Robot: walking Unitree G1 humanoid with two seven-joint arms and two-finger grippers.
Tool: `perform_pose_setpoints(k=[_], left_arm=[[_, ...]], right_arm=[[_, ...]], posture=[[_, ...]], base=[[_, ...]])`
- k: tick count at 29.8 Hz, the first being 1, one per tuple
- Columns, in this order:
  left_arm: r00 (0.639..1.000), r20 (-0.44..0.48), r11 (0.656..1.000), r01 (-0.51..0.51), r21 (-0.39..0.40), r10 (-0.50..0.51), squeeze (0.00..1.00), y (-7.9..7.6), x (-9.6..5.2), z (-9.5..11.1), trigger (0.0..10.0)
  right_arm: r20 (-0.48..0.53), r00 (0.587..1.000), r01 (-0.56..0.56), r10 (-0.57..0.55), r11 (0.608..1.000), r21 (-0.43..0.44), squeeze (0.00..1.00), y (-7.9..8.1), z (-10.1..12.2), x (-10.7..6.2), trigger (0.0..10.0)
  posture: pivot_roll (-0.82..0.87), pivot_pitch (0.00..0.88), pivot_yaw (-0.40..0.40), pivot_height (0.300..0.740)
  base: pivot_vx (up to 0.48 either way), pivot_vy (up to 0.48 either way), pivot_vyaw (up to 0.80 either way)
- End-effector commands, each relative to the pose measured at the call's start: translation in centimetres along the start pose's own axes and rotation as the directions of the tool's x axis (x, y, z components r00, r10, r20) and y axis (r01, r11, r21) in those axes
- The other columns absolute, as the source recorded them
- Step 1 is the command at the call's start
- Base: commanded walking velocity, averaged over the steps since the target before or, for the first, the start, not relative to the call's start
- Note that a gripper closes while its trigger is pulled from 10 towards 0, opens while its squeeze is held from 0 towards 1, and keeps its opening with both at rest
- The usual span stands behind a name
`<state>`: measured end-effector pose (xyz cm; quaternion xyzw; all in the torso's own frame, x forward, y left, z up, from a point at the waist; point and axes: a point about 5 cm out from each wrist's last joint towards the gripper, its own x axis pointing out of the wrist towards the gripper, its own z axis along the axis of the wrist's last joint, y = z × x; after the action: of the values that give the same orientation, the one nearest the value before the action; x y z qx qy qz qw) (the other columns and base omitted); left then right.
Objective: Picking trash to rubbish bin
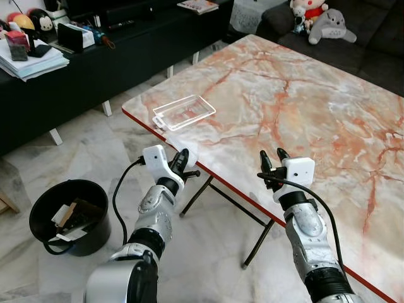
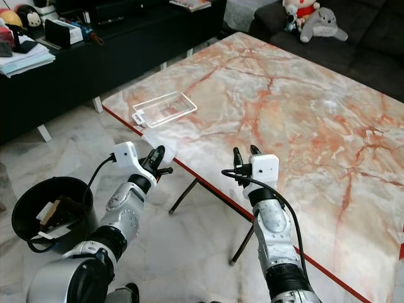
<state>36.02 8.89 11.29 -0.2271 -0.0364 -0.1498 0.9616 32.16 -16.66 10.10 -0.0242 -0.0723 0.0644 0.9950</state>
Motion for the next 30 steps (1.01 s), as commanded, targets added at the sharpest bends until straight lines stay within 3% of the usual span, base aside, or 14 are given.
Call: perform_pose_setpoints(k=[1,4,9,10,11,15,16,17,30], left_arm=[[1.0,0.017,0.998,0.014,0.056,-0.015,0.0,-0.6,0.0,0.0,10.0],[0.998,0.058,0.991,0.017,0.13,-0.024,0.0,-0.9,0.0,0.7,10.0],[0.998,0.057,0.989,0.003,0.15,-0.011,0.0,-0.8,0.1,1.0,10.0],[0.998,0.063,0.989,0.008,0.149,-0.018,0.0,-0.8,0.1,1.0,2.2],[0.997,0.068,0.989,0.012,0.147,-0.022,0.0,-0.8,0.1,1.1,0.0],[0.997,0.066,0.983,0.014,0.185,-0.026,0.0,-0.8,0.2,1.4,0.0],[0.997,0.069,0.982,0.007,0.19,-0.021,0.0,-0.8,0.2,1.4,1.5],[0.997,0.074,0.978,-0.011,0.209,-0.005,0.0,-0.7,0.1,1.5,10.0],[0.997,0.076,0.95,-0.032,0.309,0.009,0.0,-0.2,-0.9,1.0,10.0]], right_arm=[[0.015,1.0,0.025,-0.025,1.0,-0.002,0.0,-0.6,0.3,0.2,10.0],[0.021,0.999,0.038,-0.038,0.999,0.001,0.0,-0.8,0.4,0.3,10.0],[0.023,0.999,0.042,-0.042,0.999,0.006,0.0,-0.6,0.4,0.4,10.0],[0.024,0.999,0.043,-0.043,0.999,0.007,0.0,-0.6,0.4,0.4,10.0],[0.024,0.999,0.043,-0.043,0.999,0.008,0.0,-0.6,0.4,0.4,10.0],[0.024,0.999,0.048,-0.048,0.999,0.01,0.0,-0.6,0.4,0.5,10.0],[0.024,0.998,0.05,-0.05,0.999,0.01,0.0,-0.5,0.4,0.6,10.0],[0.024,0.998,0.051,-0.051,0.999,0.009,0.0,-0.5,0.5,0.6,10.0],[0.041,0.998,0.056,-0.056,0.998,0.001,0.0,-0.6,0.9,0.8,10.0]], posture=[[0.12,0.064,-0.116,0.74],[0.13,0.068,-0.115,0.74],[0.14,0.073,-0.11,0.74],[0.14,0.073,-0.11,0.74],[0.14,0.074,-0.108,0.74],[0.13,0.078,-0.104,0.74],[0.13,0.078,-0.104,0.74],[0.13,0.081,-0.103,0.74],[0.14,0.089,-0.098,0.74]], base=[[0.0,0.0,0.0],[0.0,0.0,0.0],[0.0,0.0,0.0],[0.0,0.0,0.0],[0.0,0.0,0.0],[0.0,0.0,0.0],[0.0,0.0,0.0],[0.0,0.0,0.0],[0.0,0.0,0.0]])
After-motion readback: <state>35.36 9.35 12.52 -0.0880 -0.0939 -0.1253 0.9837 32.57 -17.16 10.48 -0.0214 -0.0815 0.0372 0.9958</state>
